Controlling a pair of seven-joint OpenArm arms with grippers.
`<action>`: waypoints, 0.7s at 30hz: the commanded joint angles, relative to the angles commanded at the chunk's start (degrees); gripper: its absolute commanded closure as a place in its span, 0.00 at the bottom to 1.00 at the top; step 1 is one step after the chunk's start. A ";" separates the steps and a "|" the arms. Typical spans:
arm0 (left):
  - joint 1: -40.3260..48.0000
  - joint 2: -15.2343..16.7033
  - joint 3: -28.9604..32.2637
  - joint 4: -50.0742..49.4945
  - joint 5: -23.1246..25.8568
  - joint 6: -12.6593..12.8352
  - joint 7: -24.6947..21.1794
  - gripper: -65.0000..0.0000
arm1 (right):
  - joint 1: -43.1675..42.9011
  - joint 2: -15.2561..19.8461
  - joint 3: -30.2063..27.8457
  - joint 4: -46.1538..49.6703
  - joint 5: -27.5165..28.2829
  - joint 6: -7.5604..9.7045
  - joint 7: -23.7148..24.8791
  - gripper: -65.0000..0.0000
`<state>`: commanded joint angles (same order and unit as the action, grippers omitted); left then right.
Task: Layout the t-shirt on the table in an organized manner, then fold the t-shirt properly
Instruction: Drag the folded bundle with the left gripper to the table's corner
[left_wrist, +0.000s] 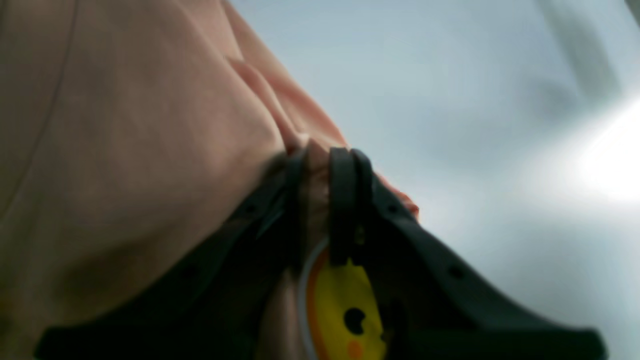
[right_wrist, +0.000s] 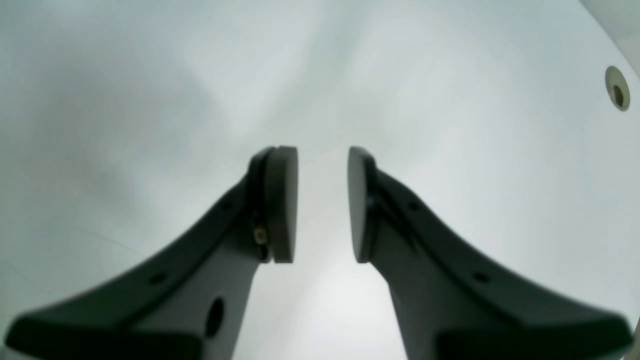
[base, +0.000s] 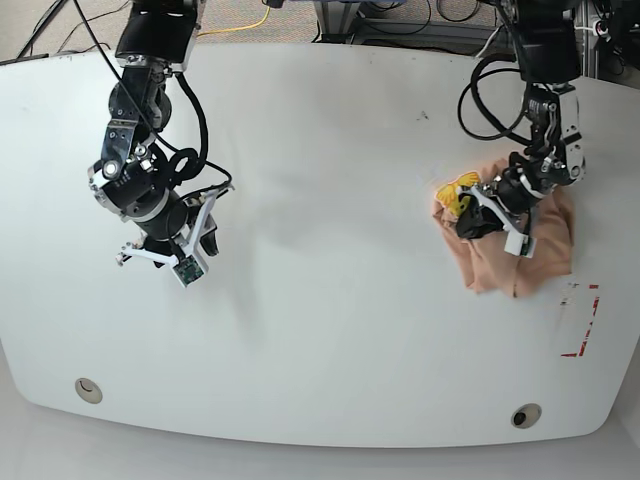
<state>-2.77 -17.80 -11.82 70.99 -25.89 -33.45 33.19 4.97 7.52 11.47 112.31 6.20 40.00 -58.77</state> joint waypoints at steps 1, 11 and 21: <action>0.70 -1.23 -1.14 0.88 0.00 -0.09 0.79 0.90 | 0.00 -0.09 0.00 0.00 0.00 0.00 0.00 0.74; 1.67 -3.78 -11.96 9.14 0.00 -6.55 9.23 0.90 | 0.26 -0.44 -0.35 0.00 0.00 0.00 0.00 0.74; 1.49 7.65 -13.45 17.85 0.70 -6.42 18.90 0.90 | 0.44 -0.53 -0.44 0.00 0.00 0.00 0.00 0.74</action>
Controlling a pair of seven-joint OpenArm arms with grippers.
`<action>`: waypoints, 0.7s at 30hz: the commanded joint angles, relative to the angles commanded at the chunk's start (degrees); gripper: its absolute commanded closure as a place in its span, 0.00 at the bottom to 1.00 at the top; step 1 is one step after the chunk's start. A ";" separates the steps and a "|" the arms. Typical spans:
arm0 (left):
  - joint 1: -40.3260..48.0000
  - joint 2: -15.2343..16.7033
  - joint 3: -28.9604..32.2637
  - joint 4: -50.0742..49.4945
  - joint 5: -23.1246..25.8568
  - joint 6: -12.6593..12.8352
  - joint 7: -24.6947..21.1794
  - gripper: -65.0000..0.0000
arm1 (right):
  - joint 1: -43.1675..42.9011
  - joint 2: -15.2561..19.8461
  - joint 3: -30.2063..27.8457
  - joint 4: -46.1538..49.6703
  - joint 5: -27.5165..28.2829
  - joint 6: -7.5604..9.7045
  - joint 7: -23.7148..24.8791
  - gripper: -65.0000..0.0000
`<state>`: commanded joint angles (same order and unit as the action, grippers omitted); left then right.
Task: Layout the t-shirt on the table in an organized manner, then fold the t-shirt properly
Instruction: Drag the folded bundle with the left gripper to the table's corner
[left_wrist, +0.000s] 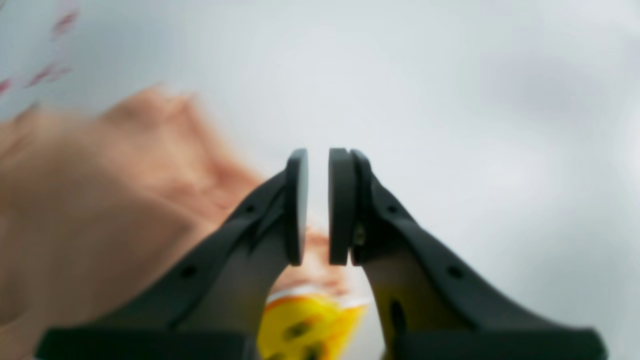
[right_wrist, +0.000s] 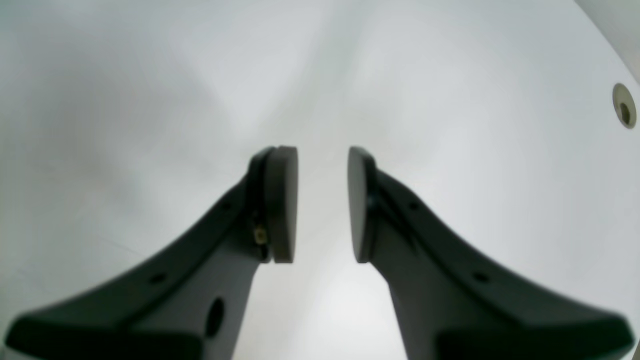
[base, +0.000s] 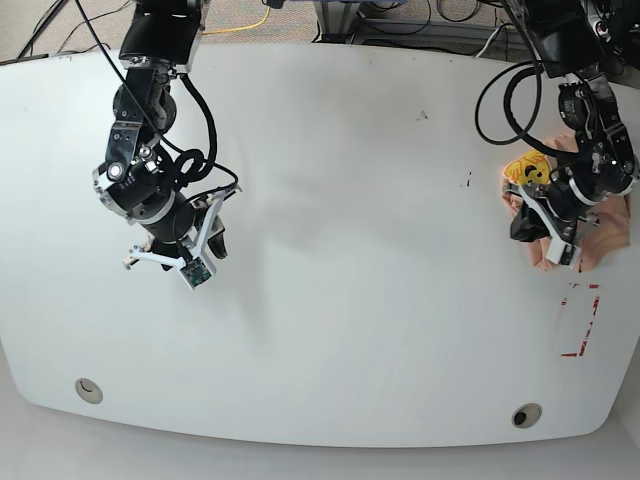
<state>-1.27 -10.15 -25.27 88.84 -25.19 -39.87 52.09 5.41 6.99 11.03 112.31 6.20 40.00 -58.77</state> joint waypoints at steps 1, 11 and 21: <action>0.18 0.26 0.00 -0.18 0.09 0.00 -0.09 0.90 | 0.00 0.00 0.00 0.00 0.00 0.00 0.00 0.74; 2.73 2.55 -3.69 -3.25 6.33 0.00 -2.37 0.91 | -0.09 0.35 0.44 0.00 0.00 0.00 0.00 0.74; 5.80 -2.90 -11.43 -9.58 7.65 -0.13 -4.13 0.91 | -0.35 0.35 0.44 0.00 0.00 0.00 0.00 0.74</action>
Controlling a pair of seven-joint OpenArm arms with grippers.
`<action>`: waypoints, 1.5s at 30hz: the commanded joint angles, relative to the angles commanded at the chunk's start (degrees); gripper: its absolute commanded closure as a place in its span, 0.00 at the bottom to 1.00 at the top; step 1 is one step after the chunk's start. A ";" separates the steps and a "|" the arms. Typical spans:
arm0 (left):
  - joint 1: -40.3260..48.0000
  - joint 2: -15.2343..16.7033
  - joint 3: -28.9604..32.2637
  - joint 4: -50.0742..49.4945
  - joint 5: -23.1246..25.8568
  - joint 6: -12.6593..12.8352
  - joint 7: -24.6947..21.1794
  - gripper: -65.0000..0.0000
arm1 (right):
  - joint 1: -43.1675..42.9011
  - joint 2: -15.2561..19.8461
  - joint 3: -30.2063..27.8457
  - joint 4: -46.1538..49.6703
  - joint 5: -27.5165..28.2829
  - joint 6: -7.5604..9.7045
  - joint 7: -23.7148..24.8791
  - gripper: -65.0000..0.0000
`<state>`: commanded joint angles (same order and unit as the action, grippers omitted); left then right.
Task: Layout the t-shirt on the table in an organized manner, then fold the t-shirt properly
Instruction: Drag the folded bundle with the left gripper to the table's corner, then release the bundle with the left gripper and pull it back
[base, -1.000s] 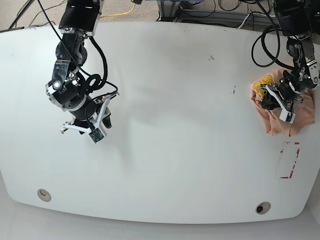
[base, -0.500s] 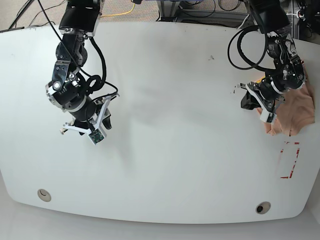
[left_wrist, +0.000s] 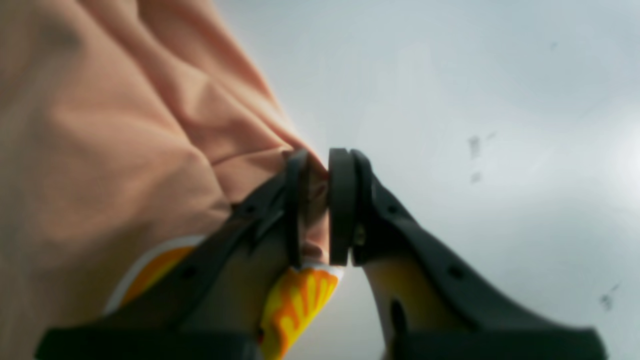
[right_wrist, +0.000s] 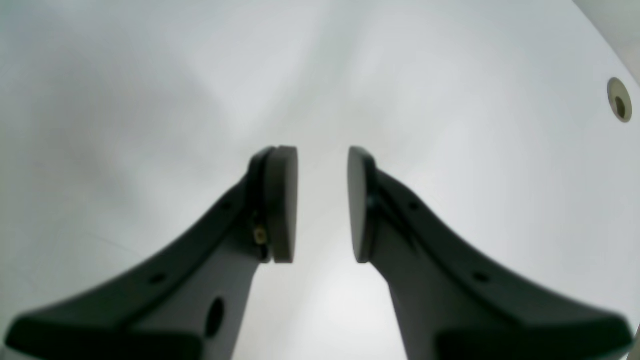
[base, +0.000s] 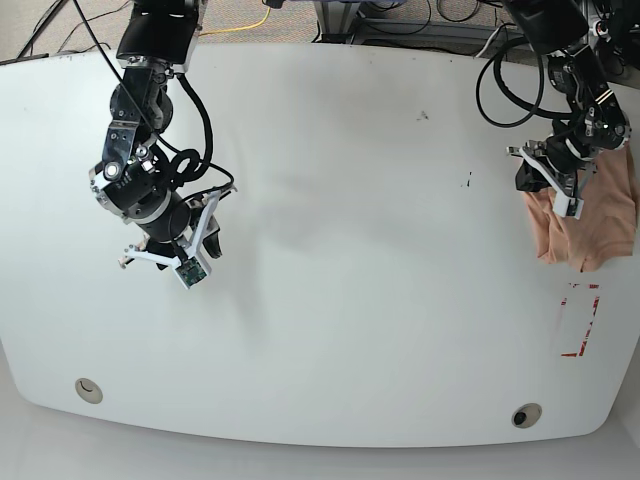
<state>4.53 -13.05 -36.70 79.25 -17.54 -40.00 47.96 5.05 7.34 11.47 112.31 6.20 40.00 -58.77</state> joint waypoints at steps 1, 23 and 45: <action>0.35 -0.26 -0.70 -0.26 0.00 0.00 0.00 0.91 | 0.00 0.00 0.00 0.00 0.00 0.00 0.00 0.74; 0.44 -1.41 -5.89 17.67 -0.09 0.00 8.88 0.91 | 0.18 -0.26 -0.18 0.00 0.00 0.00 0.00 0.74; -12.13 -9.58 -2.73 -5.19 14.86 0.00 -8.88 0.90 | -0.70 -0.35 0.00 0.00 0.00 0.00 0.00 0.74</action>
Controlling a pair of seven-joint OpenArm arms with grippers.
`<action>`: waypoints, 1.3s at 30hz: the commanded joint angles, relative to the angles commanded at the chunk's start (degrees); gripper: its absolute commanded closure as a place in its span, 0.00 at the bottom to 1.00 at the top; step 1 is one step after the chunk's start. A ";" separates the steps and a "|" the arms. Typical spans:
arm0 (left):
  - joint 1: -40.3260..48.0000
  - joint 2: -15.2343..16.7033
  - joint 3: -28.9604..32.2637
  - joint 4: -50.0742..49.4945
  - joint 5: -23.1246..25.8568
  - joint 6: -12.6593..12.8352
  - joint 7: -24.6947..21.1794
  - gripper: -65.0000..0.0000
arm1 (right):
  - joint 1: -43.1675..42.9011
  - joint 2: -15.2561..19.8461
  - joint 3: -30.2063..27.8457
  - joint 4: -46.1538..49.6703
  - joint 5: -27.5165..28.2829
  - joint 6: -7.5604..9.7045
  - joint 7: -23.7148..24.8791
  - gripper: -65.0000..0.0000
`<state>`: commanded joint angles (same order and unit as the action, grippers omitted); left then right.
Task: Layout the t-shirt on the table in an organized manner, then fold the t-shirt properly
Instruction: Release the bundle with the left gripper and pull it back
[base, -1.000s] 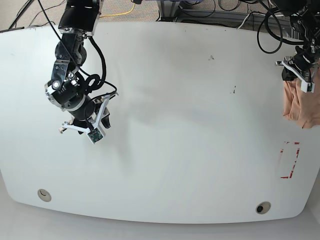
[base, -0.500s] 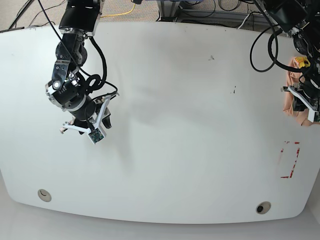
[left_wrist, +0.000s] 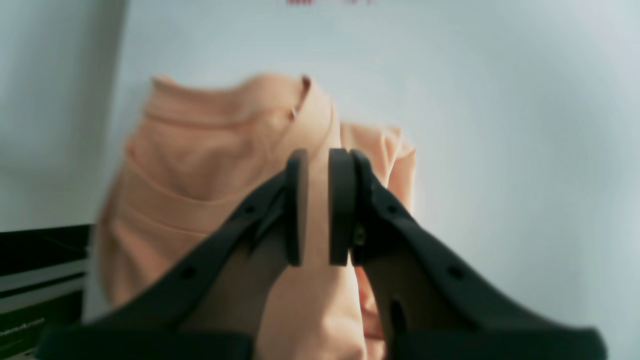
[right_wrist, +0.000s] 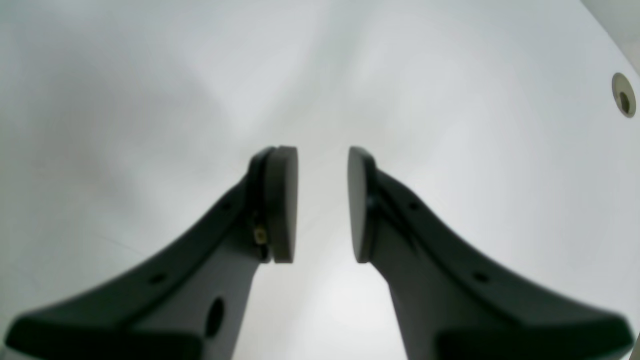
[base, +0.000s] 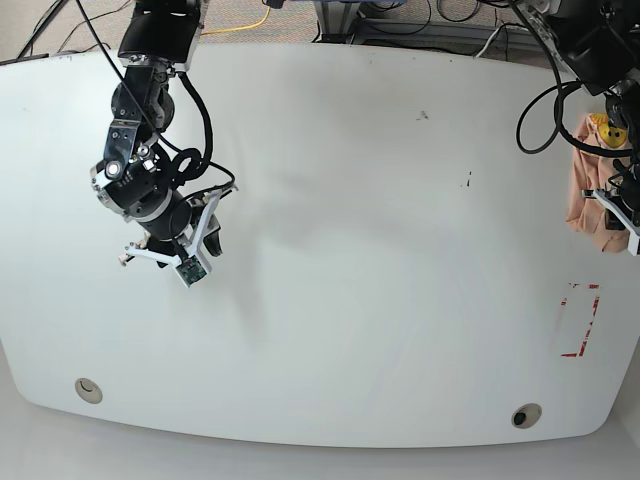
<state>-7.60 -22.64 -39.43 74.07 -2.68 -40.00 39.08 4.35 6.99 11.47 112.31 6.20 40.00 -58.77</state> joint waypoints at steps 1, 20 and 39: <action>0.09 -0.09 0.09 -1.32 0.00 0.00 -1.14 0.90 | -0.09 0.00 0.00 0.00 0.00 0.00 0.00 0.74; 7.21 -4.40 -3.69 -12.84 0.00 0.00 -9.23 0.91 | -1.85 0.00 0.00 0.00 0.00 0.00 0.00 0.74; 4.84 -1.05 3.08 13.10 0.09 0.00 -4.66 0.91 | -1.67 0.44 -0.35 0.70 -0.53 0.00 2.90 0.75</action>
<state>-2.77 -23.69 -36.35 87.16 -2.59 -40.00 34.42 2.68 7.43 11.12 113.01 5.67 40.00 -55.87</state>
